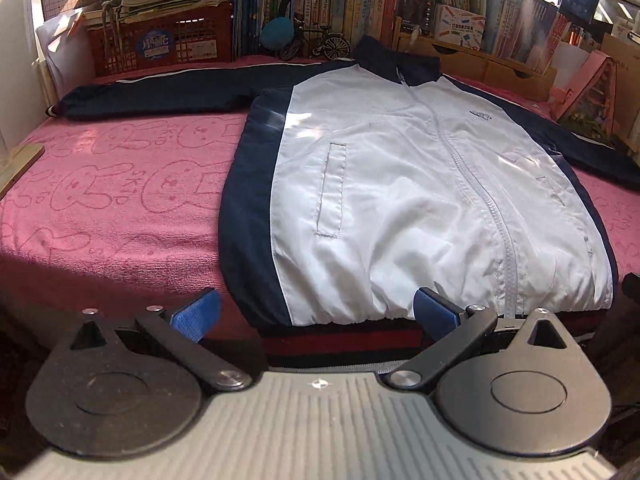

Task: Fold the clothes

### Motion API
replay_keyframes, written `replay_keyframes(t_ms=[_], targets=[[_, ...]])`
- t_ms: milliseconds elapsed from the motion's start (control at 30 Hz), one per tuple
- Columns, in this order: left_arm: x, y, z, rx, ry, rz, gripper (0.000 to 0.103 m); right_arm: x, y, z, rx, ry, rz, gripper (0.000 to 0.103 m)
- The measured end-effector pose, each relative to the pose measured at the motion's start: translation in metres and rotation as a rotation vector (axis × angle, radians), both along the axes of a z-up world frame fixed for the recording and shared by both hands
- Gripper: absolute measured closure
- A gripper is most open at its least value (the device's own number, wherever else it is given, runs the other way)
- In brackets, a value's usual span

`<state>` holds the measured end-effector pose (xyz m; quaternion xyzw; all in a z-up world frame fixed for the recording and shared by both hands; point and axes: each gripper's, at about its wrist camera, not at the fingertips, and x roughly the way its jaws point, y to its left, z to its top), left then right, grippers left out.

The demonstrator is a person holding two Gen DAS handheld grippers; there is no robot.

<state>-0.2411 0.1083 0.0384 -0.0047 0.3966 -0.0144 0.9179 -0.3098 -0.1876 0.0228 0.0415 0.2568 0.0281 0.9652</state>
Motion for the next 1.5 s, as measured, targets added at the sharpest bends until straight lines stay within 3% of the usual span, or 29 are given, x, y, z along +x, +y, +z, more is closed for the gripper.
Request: replay_keyframes(t_ms=[133,267,433,733,933,1100,1300,1500], targets=[[-0.012,-0.019,-0.008,0.083,-0.032,-0.013,0.000,-0.006,0.030,-0.006,-0.070,0.024,0.102,0.000],[-0.015,-0.021,-0.012,0.066,-0.012,0.016,0.000,-0.017,0.038,-0.013,-0.048,0.065,0.141,0.000],[-0.015,-0.019,-0.020,0.035,0.050,0.059,0.000,-0.025,0.042,-0.015,-0.126,0.049,0.125,0.000],[-0.032,-0.027,-0.029,0.043,0.096,0.077,0.000,-0.028,0.037,-0.030,-0.077,0.109,0.100,0.000],[-0.060,-0.034,-0.016,0.015,0.032,0.069,0.000,-0.043,0.032,-0.024,-0.059,0.115,0.092,0.000],[-0.084,-0.039,0.007,-0.015,-0.028,0.030,0.000,-0.068,0.025,0.000,-0.074,0.145,0.110,0.000],[-0.091,-0.042,0.026,0.004,-0.074,-0.005,0.000,-0.074,0.006,0.033,0.052,0.158,0.115,0.000],[-0.093,-0.038,0.026,0.009,-0.077,0.004,0.000,-0.072,0.006,0.030,0.041,0.183,0.090,0.000]])
